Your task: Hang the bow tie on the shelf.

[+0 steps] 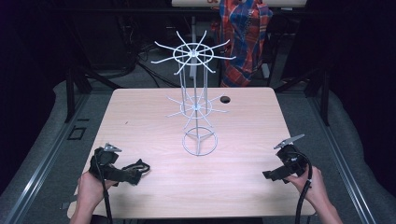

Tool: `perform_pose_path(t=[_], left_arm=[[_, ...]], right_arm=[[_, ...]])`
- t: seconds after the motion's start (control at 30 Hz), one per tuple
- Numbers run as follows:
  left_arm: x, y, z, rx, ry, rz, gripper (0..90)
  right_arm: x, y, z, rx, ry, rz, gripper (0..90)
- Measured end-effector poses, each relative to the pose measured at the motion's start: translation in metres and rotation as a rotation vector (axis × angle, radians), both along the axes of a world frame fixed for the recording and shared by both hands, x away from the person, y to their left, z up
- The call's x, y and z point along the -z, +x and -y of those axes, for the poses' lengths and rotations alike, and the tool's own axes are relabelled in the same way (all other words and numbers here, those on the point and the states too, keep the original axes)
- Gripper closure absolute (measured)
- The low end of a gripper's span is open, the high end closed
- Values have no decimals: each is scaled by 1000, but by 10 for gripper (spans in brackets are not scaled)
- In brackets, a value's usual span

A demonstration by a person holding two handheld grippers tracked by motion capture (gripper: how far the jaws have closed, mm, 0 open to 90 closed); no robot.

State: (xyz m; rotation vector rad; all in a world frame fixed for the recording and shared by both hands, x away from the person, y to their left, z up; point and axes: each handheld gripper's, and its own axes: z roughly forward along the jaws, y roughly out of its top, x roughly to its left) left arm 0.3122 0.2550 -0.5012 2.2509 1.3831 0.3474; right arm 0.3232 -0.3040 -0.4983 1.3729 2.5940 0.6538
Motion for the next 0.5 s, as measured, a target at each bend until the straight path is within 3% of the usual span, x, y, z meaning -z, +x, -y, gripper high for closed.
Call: perform_pose_path(t=[0.23,0.3,0.5], left_arm=[[7,5,6,29,31,-27,114],[10,6,9,43,62,-42,158],[17,9,12,77,101,-70,240]], right_arm=[[2,1,-2,-15,9,-14,59],[1,2,-2,-29,-21,-15,60],[2,1,-4,-25,-7,-19,68]])
